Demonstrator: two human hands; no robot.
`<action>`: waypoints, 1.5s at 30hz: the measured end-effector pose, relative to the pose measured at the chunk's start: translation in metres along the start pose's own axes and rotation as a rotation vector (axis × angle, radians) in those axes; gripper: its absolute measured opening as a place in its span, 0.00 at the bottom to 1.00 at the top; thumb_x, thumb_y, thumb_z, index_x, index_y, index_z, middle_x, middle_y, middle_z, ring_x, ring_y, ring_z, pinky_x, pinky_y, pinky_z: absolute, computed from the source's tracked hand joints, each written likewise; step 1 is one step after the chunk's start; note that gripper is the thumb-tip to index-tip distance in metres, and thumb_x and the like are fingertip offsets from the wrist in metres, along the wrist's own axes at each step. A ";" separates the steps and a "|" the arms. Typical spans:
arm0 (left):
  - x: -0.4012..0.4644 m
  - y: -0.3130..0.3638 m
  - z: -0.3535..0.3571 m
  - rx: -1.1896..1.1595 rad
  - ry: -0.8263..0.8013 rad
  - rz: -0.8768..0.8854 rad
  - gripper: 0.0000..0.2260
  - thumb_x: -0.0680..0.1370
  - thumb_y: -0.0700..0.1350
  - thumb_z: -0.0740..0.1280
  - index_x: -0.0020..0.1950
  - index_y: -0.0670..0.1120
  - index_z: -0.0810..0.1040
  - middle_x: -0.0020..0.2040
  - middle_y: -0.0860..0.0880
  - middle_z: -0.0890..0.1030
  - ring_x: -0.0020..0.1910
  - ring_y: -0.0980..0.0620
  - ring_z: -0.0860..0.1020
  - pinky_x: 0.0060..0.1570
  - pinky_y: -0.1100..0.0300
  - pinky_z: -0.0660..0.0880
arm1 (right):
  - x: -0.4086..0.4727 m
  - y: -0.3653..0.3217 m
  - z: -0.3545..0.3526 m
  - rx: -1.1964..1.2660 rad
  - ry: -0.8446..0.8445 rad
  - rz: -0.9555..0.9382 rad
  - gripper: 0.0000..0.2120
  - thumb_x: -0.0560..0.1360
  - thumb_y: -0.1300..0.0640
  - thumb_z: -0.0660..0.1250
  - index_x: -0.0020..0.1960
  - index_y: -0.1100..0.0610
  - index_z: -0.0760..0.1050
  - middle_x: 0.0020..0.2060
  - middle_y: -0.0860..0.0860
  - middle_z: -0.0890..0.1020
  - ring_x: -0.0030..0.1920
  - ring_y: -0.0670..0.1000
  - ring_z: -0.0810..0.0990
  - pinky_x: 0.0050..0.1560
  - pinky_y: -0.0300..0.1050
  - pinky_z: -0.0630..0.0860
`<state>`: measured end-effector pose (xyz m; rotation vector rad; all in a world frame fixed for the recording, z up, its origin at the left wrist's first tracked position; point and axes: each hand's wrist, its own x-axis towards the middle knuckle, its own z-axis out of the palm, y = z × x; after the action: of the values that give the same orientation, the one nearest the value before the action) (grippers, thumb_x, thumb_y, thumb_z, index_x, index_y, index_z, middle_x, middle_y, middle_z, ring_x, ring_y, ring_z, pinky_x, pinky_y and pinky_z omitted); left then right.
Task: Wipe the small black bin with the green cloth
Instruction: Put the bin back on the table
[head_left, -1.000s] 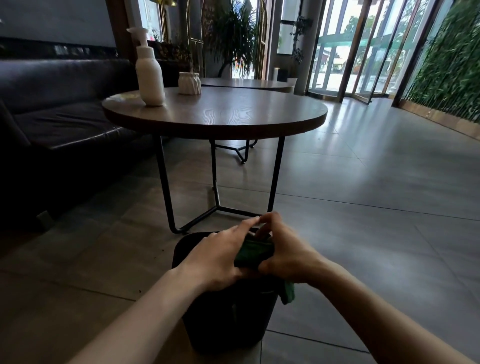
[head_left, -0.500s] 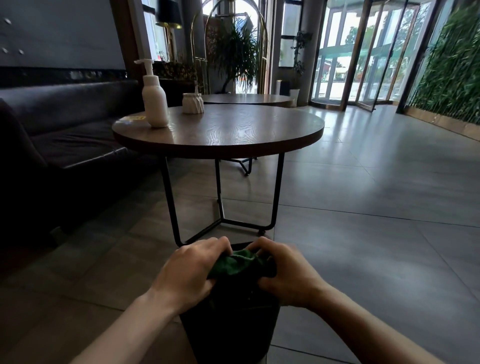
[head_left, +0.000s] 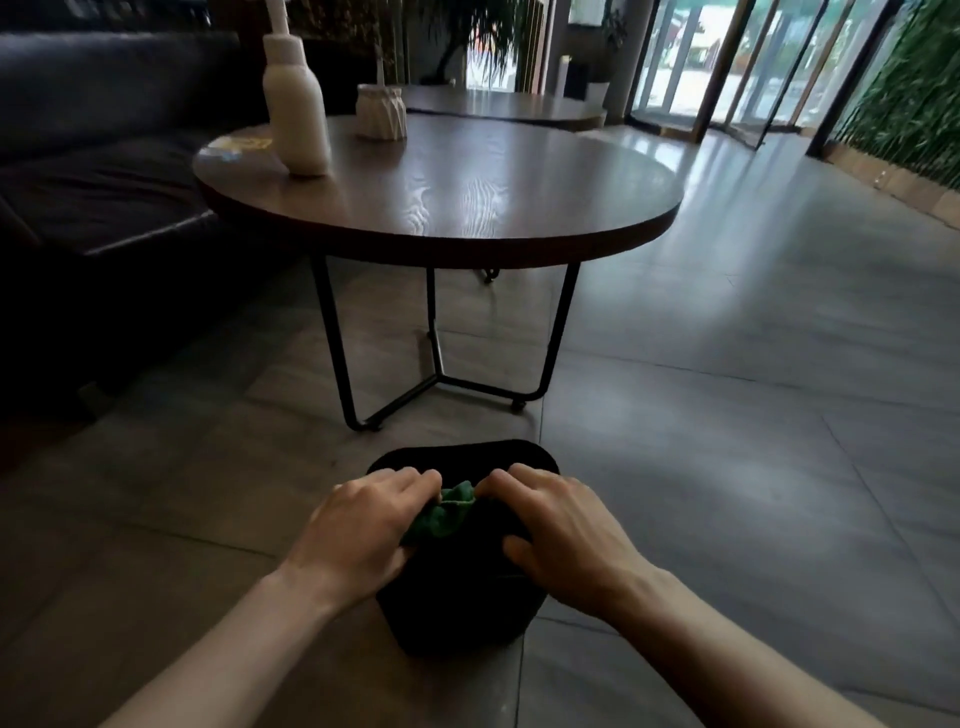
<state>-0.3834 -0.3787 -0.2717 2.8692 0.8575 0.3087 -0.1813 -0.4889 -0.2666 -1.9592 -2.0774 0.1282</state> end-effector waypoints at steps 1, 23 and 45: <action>-0.002 0.001 -0.005 0.005 -0.034 0.008 0.22 0.65 0.38 0.74 0.56 0.54 0.75 0.48 0.56 0.81 0.49 0.50 0.81 0.41 0.54 0.79 | -0.003 -0.006 -0.006 0.000 -0.027 0.014 0.24 0.74 0.58 0.68 0.69 0.50 0.72 0.56 0.49 0.79 0.57 0.55 0.79 0.53 0.51 0.78; -0.017 0.131 -0.382 0.055 -0.104 0.038 0.27 0.55 0.38 0.81 0.53 0.49 0.81 0.43 0.52 0.83 0.40 0.49 0.83 0.36 0.58 0.80 | -0.028 -0.151 -0.366 -0.179 -0.108 -0.025 0.19 0.71 0.57 0.74 0.60 0.54 0.76 0.44 0.50 0.80 0.41 0.54 0.80 0.34 0.47 0.78; 0.039 0.226 -0.536 -0.012 -0.043 0.036 0.22 0.64 0.40 0.75 0.53 0.56 0.76 0.46 0.59 0.80 0.46 0.57 0.81 0.42 0.62 0.78 | -0.054 -0.142 -0.551 -0.049 0.051 0.078 0.13 0.80 0.55 0.61 0.64 0.49 0.70 0.53 0.49 0.78 0.52 0.53 0.79 0.40 0.48 0.72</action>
<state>-0.3567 -0.5085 0.2962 2.8723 0.7945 0.2545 -0.1710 -0.6236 0.2888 -2.0512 -1.9910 0.0436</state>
